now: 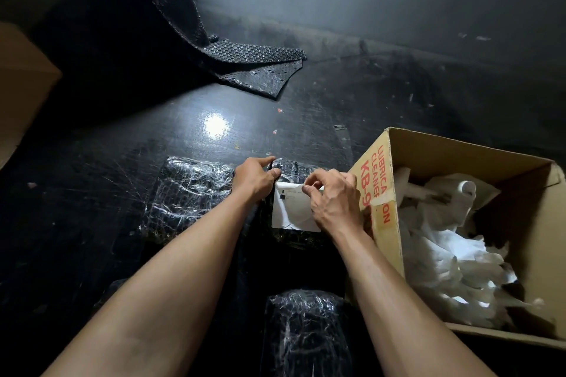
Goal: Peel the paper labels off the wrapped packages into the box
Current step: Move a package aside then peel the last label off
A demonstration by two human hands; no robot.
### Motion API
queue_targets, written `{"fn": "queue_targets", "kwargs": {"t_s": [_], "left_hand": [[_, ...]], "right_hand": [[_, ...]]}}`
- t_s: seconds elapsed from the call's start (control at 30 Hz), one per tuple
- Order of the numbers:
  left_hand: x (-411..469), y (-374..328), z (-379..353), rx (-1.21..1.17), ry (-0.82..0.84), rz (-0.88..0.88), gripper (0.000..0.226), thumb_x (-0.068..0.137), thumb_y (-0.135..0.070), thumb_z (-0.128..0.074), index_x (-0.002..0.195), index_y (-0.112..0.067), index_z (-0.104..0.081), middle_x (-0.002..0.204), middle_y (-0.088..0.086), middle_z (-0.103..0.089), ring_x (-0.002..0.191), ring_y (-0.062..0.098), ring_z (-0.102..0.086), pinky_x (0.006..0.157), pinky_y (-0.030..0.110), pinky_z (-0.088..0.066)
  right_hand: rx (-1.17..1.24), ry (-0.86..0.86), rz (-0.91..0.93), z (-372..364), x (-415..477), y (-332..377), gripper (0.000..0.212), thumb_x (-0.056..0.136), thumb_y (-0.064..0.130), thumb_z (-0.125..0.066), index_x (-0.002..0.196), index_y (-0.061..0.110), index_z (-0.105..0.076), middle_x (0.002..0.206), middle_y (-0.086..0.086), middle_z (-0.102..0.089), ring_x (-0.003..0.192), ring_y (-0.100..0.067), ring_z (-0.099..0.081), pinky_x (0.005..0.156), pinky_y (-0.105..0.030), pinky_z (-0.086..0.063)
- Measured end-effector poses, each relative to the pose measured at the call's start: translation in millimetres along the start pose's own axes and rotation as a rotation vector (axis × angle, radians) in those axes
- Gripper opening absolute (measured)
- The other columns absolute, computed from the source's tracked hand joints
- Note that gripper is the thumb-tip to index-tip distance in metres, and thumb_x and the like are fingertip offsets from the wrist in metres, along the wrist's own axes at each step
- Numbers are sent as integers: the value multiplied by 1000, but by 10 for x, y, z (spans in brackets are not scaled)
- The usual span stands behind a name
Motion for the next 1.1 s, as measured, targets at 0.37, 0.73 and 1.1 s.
{"fn": "queue_targets", "kwargs": {"t_s": [0.37, 0.73, 1.1], "left_hand": [[-341, 233, -121, -225, -3, 23, 57, 88, -43, -70, 141, -32, -56, 126, 7, -71, 118, 21, -66, 102, 31, -48], [-431, 404, -181, -295, -66, 62, 57, 84, -49, -71, 138, -39, -57, 114, -3, -77, 114, 14, -67, 102, 32, -49], [-343, 398, -194, -289, -75, 83, 57, 80, -51, -70, 136, -42, -59, 107, -5, -77, 110, 18, -68, 100, 34, -50]], "right_hand": [[-43, 6, -14, 74, -169, 33, 8, 92, 30, -67, 90, 24, -70, 94, 0, -65, 102, -24, -49, 80, -34, -38], [-115, 56, 70, 111, -307, 198, 10, 95, 25, -63, 90, 20, -70, 97, -1, -66, 103, -23, -47, 83, -36, -40], [-192, 38, 91, 461, -347, 321, 22, 87, 6, -58, 86, 25, -70, 95, 6, -66, 105, -21, -46, 86, -40, -44]]}}
Point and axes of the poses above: each hand's wrist, its own x-axis towards the middle knuckle, its own z-axis out of the back of the hand, y = z × x, the point moved 6 cm from there along x, towards the middle knuckle
